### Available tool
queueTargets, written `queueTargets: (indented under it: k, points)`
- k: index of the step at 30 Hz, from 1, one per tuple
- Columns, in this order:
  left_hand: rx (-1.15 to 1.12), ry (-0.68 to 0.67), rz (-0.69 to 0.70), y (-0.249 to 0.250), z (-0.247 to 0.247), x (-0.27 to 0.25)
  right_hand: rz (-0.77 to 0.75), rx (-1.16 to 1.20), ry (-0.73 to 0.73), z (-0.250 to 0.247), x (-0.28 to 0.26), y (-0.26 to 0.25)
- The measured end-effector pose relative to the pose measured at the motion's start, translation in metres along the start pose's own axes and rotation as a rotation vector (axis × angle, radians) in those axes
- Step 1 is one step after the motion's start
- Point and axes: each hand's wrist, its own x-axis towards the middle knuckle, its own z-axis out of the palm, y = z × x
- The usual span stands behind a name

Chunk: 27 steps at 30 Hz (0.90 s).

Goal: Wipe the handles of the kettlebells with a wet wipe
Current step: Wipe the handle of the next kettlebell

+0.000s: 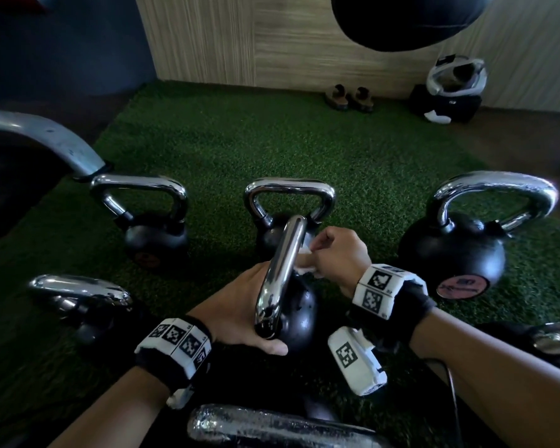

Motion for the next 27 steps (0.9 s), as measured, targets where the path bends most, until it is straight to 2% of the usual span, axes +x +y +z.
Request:
queueTargets:
  k: [3,4,6,8,10,12,13,15,18,22,25,27]
  points:
    - [0.123,-0.142,-0.082,-0.002,-0.015,-0.003,-0.119,-0.008,0.058,-0.018,0.005,-0.005]
    - [0.105,-0.126,-0.104,-0.003,-0.023,-0.005,-0.181,-0.015,0.095,-0.023,0.006,-0.009]
    - [-0.026,0.062,-0.146,0.007,-0.042,-0.015,-0.299,-0.065,0.116,-0.031,0.007,-0.020]
    - [-0.109,0.215,-0.160,0.036,-0.059,-0.024,-0.423,-0.181,0.035,-0.033,0.005,-0.031]
    - [-0.056,0.206,-0.170,0.070,-0.065,-0.029,-0.579,-0.312,-0.091,-0.031,0.003,-0.037]
    - [0.203,0.152,-0.180,0.095,-0.058,-0.031,-0.677,-0.416,-0.195,-0.032,-0.002,-0.039]
    - [0.322,0.166,-0.174,0.100,-0.053,-0.029,-0.699,-0.444,-0.220,-0.034,-0.004,-0.040]
    - [0.420,0.198,-0.183,0.104,-0.046,-0.025,-0.749,-0.480,-0.225,-0.037,-0.006,-0.043]
    - [0.501,0.130,-0.213,0.115,-0.055,-0.023,-0.761,-0.582,-0.224,-0.040,-0.014,-0.053]
    - [0.669,-0.089,-0.279,0.116,-0.080,-0.013,-0.698,-0.756,-0.184,-0.049,-0.025,-0.053]
    - [0.791,-0.195,-0.245,0.119,-0.099,-0.004,-0.652,-0.796,-0.156,-0.061,-0.038,-0.048]
    - [0.861,-0.220,-0.238,0.120,-0.111,-0.001,-0.618,-0.811,-0.129,-0.066,-0.049,-0.043]
